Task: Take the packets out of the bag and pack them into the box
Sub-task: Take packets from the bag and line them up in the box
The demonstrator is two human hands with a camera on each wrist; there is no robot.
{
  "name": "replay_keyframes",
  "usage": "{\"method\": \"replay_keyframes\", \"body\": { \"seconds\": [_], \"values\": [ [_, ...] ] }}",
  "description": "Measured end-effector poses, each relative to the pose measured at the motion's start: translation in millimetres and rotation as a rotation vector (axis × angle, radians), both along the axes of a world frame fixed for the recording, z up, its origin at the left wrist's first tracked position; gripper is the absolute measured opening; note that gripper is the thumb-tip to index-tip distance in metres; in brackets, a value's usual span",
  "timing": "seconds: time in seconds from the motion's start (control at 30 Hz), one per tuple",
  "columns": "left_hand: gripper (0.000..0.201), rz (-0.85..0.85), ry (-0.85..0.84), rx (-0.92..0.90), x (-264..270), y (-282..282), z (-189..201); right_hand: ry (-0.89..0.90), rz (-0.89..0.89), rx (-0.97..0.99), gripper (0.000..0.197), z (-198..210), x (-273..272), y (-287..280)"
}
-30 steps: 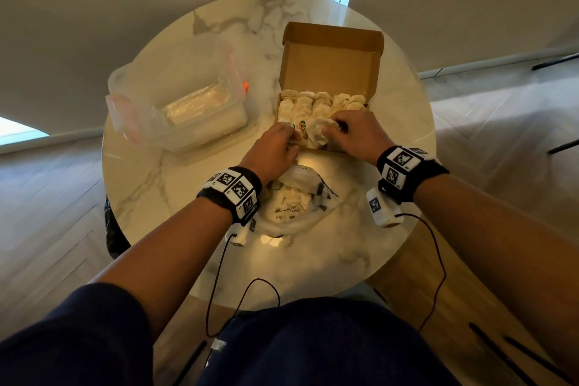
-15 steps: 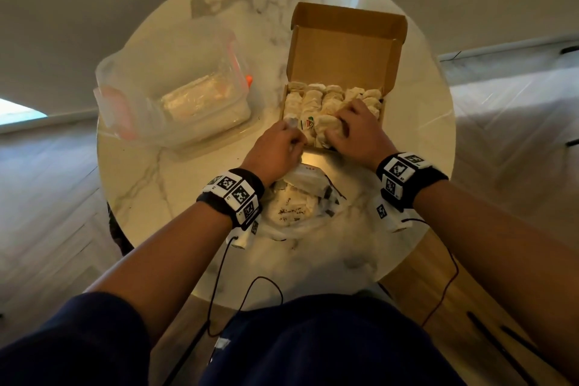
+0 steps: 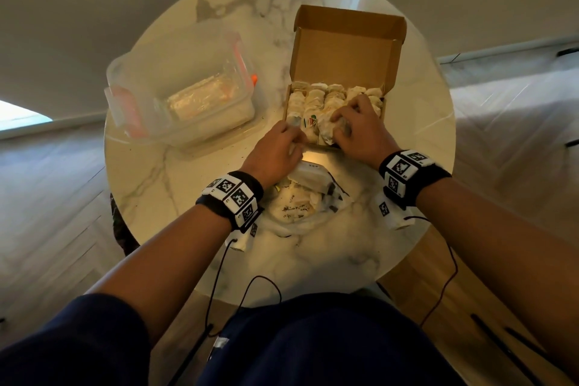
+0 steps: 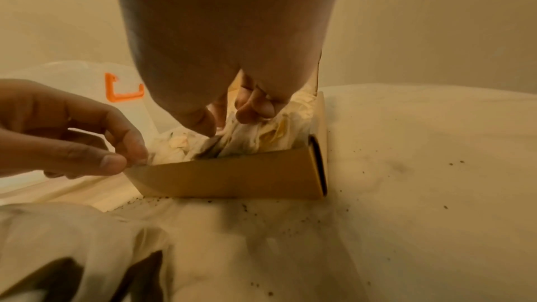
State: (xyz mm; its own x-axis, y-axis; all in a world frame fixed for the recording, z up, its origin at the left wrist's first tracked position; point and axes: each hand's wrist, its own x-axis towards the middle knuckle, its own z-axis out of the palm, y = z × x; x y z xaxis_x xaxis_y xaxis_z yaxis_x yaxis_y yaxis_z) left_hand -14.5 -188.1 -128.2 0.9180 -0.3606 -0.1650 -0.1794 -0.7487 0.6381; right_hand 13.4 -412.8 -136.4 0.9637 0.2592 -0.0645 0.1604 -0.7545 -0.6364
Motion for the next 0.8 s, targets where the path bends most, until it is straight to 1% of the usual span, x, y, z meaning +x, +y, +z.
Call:
{"method": "replay_keyframes", "body": {
  "seconds": [0.1, 0.2, 0.23, 0.3, 0.37, 0.43, 0.47, 0.53, 0.63, 0.67, 0.73, 0.8],
  "values": [
    [0.021, 0.0, -0.027, 0.024, -9.6, 11.5, 4.8, -0.057, 0.01, 0.026, 0.016, 11.1, -6.9, 3.6],
    [0.023, 0.001, -0.057, 0.056, -22.6, 27.5, 8.4, -0.082, 0.072, 0.065, 0.011, 20.0, -20.7, 12.8],
    [0.023, 0.008, -0.07, 0.078, -27.7, 33.1, 9.6, -0.079, 0.099, 0.067, 0.01, 21.1, -26.9, 16.3],
    [0.03, 0.013, -0.083, 0.183, -39.0, 43.9, 9.5, -0.044, 0.161, 0.06, 0.008, 21.8, -41.5, 23.0],
    [0.043, 0.009, -0.023, 0.29, -49.6, 52.7, 7.3, 0.016, 0.218, 0.023, 0.01, 20.5, -56.5, 27.8],
    [0.051, 0.004, 0.072, 0.337, -57.1, 58.4, 2.5, 0.078, 0.265, -0.089, 0.015, 18.2, -70.7, 29.3],
    [0.049, 0.002, 0.106, 0.332, -59.1, 60.5, 0.2, 0.098, 0.286, -0.156, 0.018, 16.4, -77.4, 29.2],
    [0.037, 0.021, 0.151, 0.271, -61.5, 62.3, 1.1, 0.162, 0.307, -0.246, 0.025, 14.0, -88.2, 28.2],
    [0.022, 0.046, 0.237, 0.147, -63.9, 60.5, 12.1, 0.286, 0.252, -0.259, 0.041, 12.0, -94.4, 27.9],
    [0.022, 0.037, 0.258, 0.121, -64.9, 59.7, 16.1, 0.294, 0.223, -0.242, 0.047, 12.9, -95.2, 28.8],
    [0.028, 0.011, 0.267, 0.098, -65.0, 59.5, 20.6, 0.243, 0.187, -0.218, 0.054, 13.6, -95.4, 30.4],
    [0.034, -0.049, 0.208, 0.12, -62.9, 61.5, 20.5, 0.166, 0.196, -0.228, 0.056, 13.8, -95.3, 31.0]
  ]
}}
